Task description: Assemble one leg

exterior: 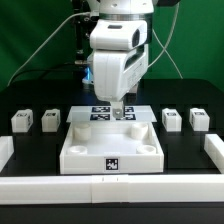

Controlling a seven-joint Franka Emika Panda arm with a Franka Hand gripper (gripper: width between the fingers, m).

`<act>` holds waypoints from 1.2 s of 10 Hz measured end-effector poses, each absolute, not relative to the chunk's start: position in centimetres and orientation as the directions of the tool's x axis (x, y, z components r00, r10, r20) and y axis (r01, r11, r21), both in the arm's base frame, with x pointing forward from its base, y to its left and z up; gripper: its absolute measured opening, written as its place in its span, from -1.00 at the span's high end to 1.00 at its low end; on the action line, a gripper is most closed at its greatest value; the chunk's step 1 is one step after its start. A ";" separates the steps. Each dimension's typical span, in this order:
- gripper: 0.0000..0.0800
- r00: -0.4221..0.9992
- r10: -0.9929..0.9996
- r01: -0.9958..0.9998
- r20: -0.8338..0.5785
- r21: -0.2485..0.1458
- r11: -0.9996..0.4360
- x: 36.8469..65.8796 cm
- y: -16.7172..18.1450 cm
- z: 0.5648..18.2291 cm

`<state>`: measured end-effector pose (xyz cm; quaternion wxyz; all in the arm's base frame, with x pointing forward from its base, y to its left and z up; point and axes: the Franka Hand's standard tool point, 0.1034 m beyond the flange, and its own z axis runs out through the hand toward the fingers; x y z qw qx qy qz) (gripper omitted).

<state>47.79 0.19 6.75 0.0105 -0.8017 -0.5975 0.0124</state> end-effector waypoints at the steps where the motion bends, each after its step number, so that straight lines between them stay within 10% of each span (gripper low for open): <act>1: -0.63 0.223 0.975 0.975 0.001 -0.014 -0.223 46.6 0.2 6.4; 5: -0.63 -0.040 0.999 0.998 0.005 -0.054 0.040 43.5 -0.1 4.2; 12: -0.63 0.026 1.000 0.996 0.014 -0.082 -0.024 42.9 -0.7 1.8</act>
Offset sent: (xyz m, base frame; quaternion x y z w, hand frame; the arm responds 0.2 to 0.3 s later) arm -0.0243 0.0061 -0.0164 0.0038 0.0204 -0.2104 0.9774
